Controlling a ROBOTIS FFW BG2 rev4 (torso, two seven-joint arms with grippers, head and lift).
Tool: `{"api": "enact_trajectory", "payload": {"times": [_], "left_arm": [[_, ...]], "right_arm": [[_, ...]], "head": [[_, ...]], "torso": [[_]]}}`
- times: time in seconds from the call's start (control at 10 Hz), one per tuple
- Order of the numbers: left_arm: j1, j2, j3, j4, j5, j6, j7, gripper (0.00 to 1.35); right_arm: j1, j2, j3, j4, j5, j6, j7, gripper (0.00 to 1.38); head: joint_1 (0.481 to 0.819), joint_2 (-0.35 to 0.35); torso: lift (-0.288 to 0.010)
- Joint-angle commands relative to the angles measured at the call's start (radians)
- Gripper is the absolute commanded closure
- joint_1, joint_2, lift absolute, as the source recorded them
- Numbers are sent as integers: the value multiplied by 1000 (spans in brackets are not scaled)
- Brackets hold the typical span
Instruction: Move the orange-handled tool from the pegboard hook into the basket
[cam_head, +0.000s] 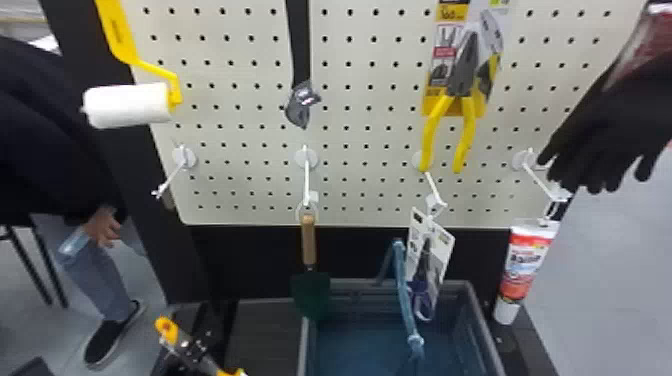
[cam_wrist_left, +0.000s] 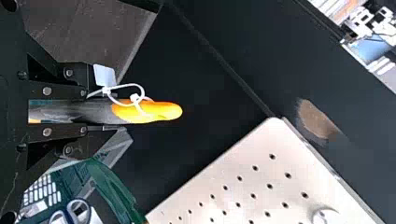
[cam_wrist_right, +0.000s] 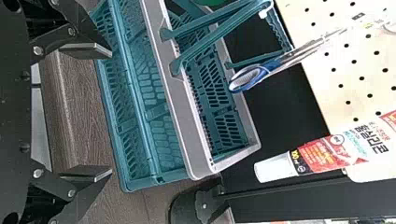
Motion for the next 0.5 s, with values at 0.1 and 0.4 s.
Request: {"api": "enact_trajectory", "payload": {"times": [0.1, 0.4], "left_arm": [[-16, 1, -16, 52, -13, -6, 0, 1210], [-42, 18, -49, 94, -15, -8, -5, 1210]], "right_arm": [[2, -4, -1, -2, -2, 2, 0, 395], [2, -4, -1, -2, -2, 3, 0, 395]], "head": [[549, 0], [549, 0]], "torso": [[-100], [-100]]}}
